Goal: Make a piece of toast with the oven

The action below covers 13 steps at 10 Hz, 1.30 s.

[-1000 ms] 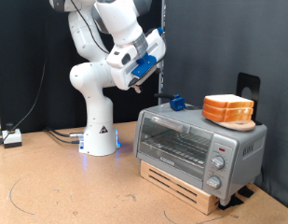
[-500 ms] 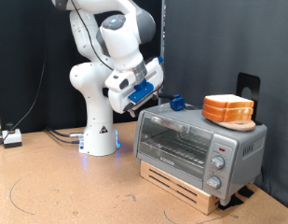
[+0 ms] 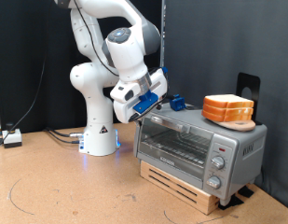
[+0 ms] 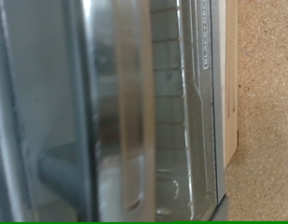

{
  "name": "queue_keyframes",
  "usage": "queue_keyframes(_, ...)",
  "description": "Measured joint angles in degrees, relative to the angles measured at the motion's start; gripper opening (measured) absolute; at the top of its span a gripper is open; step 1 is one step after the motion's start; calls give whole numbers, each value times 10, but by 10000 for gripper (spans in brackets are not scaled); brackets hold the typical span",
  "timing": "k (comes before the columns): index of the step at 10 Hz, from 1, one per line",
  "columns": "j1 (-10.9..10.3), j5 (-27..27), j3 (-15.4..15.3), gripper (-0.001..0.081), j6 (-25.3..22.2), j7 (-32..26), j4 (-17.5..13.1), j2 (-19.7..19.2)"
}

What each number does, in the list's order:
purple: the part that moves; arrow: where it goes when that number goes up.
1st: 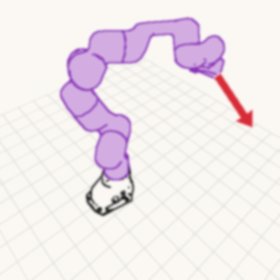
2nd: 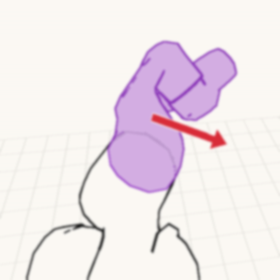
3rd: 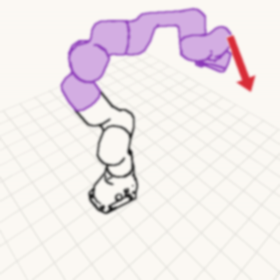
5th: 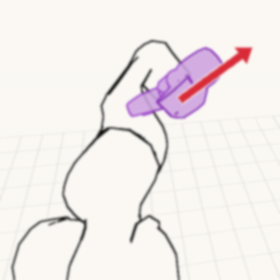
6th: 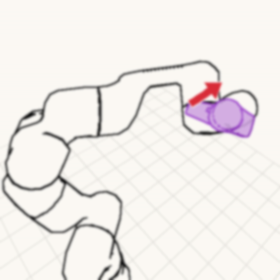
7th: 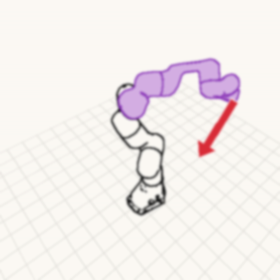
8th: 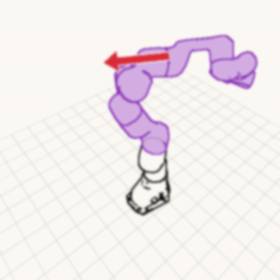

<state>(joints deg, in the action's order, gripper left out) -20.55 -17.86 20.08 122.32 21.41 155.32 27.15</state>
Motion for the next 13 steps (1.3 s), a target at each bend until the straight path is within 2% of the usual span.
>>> queue_keyframes(4, 0, -2, 2, 809, 47, 9, -6, -45)
queue_keyframes(13, 7, -12, 44, 809, 57, 2, -64, -134)
